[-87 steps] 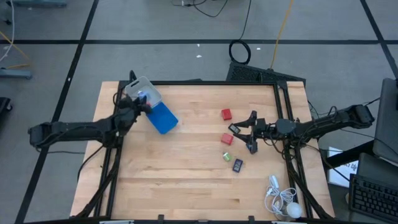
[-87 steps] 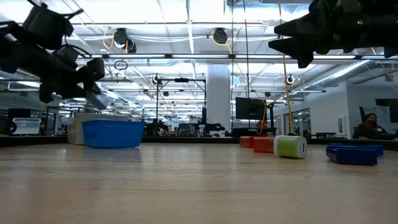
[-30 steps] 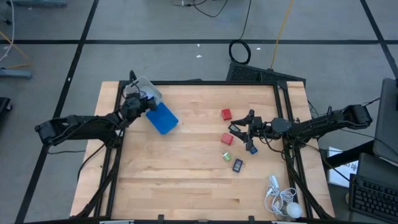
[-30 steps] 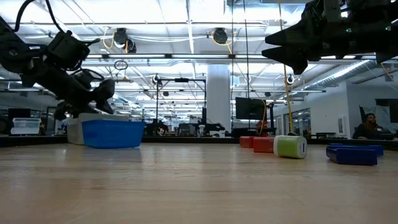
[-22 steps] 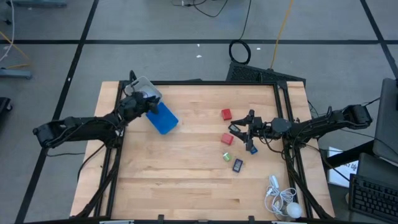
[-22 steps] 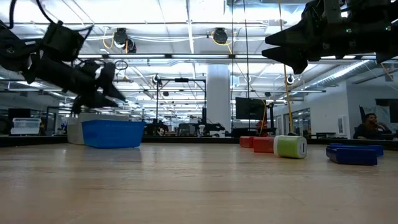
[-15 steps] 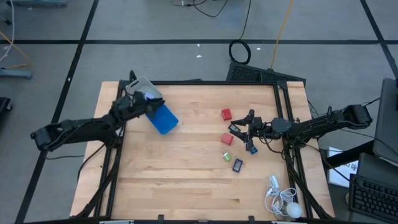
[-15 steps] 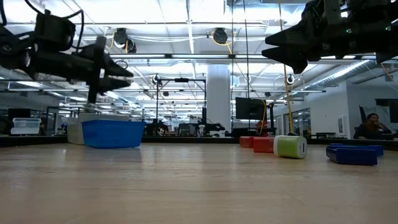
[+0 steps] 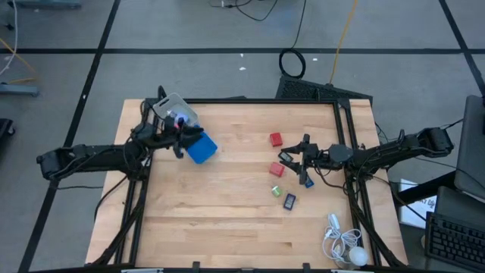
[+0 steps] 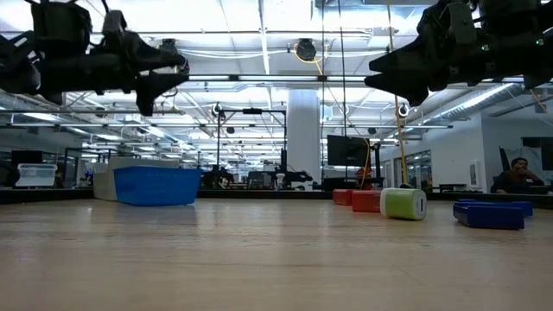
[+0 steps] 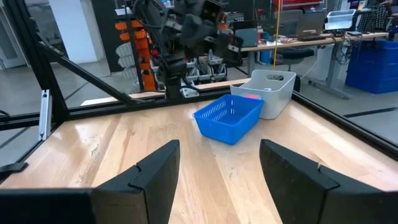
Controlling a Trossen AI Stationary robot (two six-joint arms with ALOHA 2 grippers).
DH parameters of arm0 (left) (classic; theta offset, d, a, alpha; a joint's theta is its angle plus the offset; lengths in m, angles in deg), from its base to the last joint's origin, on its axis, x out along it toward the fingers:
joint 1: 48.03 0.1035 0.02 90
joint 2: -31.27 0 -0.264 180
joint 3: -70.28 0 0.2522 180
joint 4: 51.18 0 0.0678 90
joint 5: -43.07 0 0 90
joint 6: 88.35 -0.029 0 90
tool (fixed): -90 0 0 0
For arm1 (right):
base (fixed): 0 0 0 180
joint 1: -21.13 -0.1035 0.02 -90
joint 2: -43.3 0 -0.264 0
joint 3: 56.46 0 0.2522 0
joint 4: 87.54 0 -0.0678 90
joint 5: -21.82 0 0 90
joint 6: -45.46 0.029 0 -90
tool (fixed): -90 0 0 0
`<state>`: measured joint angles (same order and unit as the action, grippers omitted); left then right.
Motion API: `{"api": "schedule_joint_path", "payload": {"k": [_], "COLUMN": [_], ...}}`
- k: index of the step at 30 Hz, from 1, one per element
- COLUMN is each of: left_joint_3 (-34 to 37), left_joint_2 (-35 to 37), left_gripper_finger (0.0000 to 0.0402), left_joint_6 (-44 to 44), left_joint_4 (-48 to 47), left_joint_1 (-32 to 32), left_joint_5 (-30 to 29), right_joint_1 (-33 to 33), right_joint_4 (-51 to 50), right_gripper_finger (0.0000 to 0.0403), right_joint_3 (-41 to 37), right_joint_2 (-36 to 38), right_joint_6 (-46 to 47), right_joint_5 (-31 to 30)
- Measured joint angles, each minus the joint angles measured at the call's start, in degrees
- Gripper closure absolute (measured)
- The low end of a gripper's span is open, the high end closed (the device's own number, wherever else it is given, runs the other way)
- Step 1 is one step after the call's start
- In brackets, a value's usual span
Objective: Pick & Place Office items
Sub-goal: Put the blue digital timer into the blue bin
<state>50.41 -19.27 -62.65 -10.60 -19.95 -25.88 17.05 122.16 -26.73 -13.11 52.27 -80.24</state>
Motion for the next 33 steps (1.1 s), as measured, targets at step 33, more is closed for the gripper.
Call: {"api": "schedule_joint_path", "payload": {"k": [33], "left_joint_3": [-15.5], "left_joint_2": [4.8], "left_gripper_finger": [0.0271], "left_joint_6": [-12.8], "left_joint_4": [-40.4], "left_joint_1": [-22.3], "left_joint_5": [-16.5], "right_joint_1": [0.0], "right_joint_4": [-0.4], "right_gripper_finger": [0.019], "right_joint_3": [0.0], "right_joint_2": [0.0], "right_joint_6": [-0.6], "right_joint_5": [-0.1]}}
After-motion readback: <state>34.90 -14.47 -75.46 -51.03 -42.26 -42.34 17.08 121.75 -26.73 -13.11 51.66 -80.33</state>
